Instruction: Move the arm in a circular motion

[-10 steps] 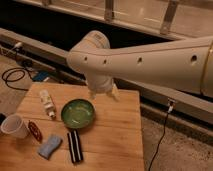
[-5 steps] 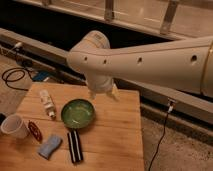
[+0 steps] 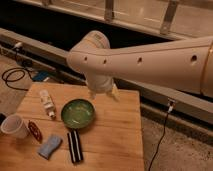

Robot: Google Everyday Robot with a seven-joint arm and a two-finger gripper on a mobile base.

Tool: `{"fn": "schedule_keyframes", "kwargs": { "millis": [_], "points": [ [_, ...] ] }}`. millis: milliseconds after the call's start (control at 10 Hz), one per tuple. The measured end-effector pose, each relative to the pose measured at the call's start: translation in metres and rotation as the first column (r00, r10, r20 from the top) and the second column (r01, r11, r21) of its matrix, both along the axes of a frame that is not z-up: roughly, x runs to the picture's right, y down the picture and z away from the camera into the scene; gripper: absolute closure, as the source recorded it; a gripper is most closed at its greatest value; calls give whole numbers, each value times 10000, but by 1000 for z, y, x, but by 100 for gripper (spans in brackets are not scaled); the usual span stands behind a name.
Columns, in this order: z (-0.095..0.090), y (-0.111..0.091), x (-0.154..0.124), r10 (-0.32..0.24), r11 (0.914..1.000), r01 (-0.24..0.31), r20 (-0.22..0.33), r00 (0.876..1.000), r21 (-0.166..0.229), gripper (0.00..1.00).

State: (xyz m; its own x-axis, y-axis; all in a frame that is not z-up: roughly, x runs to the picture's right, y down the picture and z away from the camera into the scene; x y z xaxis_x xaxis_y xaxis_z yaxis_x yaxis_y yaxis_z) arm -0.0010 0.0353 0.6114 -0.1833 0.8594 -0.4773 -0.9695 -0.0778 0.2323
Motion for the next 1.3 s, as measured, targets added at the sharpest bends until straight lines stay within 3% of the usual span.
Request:
{"fn": "schedule_keyframes", "kwargs": {
  "millis": [800, 1300],
  "points": [
    [0, -1, 1, -77, 10000, 77, -42, 10000, 37, 35],
    [23, -45, -1, -679, 9919, 702, -258, 9974, 1055, 35]
  ]
}}
